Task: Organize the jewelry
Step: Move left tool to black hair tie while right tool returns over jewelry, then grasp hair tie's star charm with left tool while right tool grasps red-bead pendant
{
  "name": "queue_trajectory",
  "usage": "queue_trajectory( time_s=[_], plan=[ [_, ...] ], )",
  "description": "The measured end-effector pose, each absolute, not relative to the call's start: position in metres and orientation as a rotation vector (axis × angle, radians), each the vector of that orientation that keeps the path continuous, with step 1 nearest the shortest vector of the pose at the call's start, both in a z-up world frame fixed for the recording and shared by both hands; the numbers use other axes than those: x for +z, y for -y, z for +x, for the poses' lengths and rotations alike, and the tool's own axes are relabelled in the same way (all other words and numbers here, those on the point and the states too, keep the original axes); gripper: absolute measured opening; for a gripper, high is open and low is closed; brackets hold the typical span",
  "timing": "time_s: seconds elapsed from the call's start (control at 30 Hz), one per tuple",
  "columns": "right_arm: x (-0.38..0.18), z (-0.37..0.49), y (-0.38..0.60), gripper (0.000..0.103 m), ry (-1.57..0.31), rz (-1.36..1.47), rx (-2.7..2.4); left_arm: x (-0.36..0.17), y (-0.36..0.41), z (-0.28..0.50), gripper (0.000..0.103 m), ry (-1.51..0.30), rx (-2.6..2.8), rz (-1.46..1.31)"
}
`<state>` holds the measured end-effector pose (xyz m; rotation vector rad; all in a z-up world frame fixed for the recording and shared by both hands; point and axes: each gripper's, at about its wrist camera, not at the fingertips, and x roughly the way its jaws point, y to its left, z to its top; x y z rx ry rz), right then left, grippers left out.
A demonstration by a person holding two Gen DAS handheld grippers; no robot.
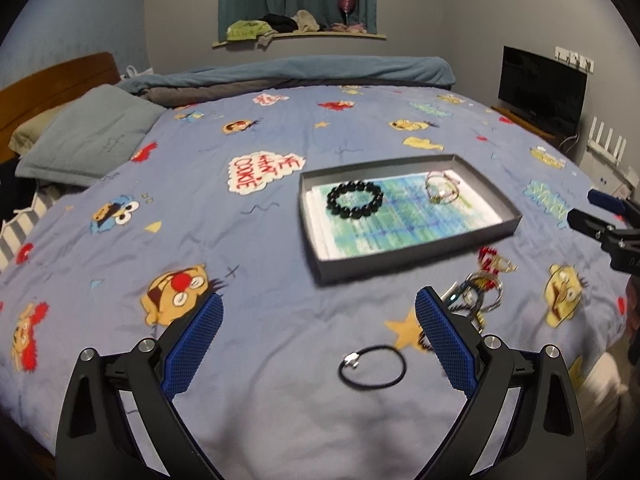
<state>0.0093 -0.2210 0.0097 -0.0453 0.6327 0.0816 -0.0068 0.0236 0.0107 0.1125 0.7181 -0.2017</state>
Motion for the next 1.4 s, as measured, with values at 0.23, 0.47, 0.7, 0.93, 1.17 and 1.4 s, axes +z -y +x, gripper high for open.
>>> queue_trajectory(
  time_s=[0.23, 0.47, 0.7, 0.93, 1.17, 1.4],
  plan=[
    [-0.005, 0.008, 0.224, 0.097, -0.658, -0.024, 0.073, -0.014, -0.037, -0.016, 0.096, -0.731, -0.194, 0.096],
    [-0.022, 0.005, 0.219, 0.097, -0.656, -0.047, 0.067, -0.049, -0.038, -0.020, 0.096, -0.769, -0.206, 0.103],
    [-0.045, 0.008, 0.217, 0.097, -0.663, -0.044, 0.084, -0.076, -0.027, -0.017, 0.094, -0.770, -0.235, 0.111],
    [-0.064, 0.011, 0.207, 0.097, -0.674, -0.071, 0.099, -0.084, -0.020, -0.010, 0.081, -0.773, -0.272, 0.084],
    [-0.073, 0.023, 0.212, 0.066, -0.709, -0.039, 0.101, -0.084, -0.020, -0.008, 0.050, -0.765, -0.316, 0.078],
    [-0.080, 0.035, 0.213, 0.040, -0.757, -0.002, 0.132, -0.091, -0.009, -0.009, 0.034, -0.777, -0.354, 0.129]
  ],
)
